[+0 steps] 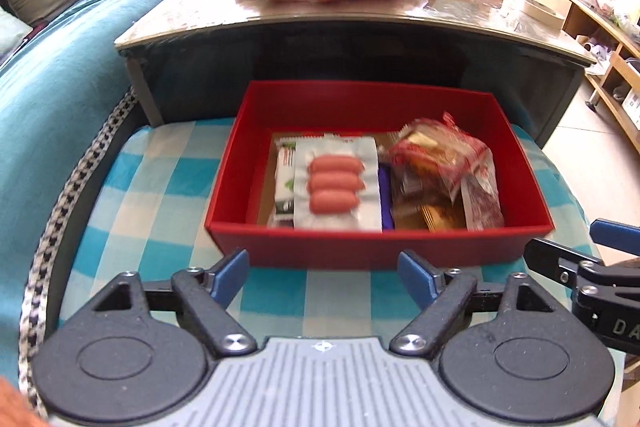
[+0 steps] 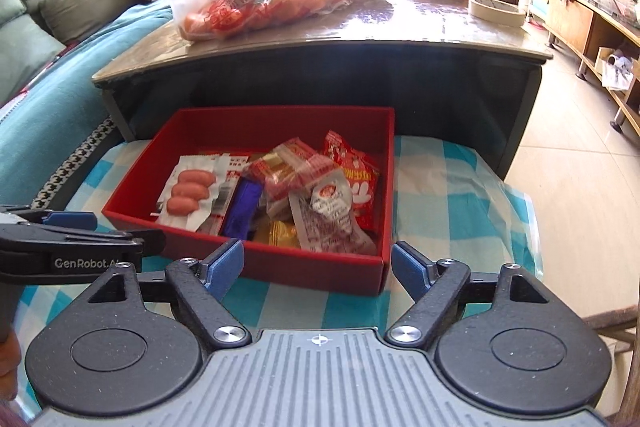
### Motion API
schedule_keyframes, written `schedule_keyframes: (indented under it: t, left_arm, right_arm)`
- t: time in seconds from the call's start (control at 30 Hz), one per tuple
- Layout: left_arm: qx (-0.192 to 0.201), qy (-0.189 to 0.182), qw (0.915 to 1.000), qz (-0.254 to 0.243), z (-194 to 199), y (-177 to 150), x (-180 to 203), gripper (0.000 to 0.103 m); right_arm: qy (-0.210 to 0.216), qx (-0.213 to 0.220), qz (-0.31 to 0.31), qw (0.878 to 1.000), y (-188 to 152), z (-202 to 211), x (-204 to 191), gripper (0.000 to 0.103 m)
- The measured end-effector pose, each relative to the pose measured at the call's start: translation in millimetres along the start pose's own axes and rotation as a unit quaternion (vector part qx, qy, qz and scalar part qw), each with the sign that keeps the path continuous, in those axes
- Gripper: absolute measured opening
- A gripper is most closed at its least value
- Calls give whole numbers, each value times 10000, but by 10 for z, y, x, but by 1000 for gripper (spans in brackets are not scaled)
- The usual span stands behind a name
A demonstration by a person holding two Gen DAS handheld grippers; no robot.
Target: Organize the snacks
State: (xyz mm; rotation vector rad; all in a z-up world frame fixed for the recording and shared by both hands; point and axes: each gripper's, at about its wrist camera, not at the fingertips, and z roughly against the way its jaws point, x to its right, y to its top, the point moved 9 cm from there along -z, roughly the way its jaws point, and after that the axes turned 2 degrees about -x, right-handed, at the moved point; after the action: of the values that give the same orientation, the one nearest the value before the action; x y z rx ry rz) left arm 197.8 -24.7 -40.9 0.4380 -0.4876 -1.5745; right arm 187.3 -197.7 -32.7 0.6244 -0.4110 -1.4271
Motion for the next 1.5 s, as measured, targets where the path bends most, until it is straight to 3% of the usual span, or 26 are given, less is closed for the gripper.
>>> schedule_keyframes:
  t: [0.67, 1.5]
  left_arm:
    - [150, -179, 9997, -55, 393, -504, 121, 103]
    - [179, -222, 9996, -79, 570, -732, 185, 103]
  right_arm:
    - [138, -137, -205, 9996, -484, 301, -26, 86]
    - [278, -162, -274, 9991, -706, 491, -20, 86]
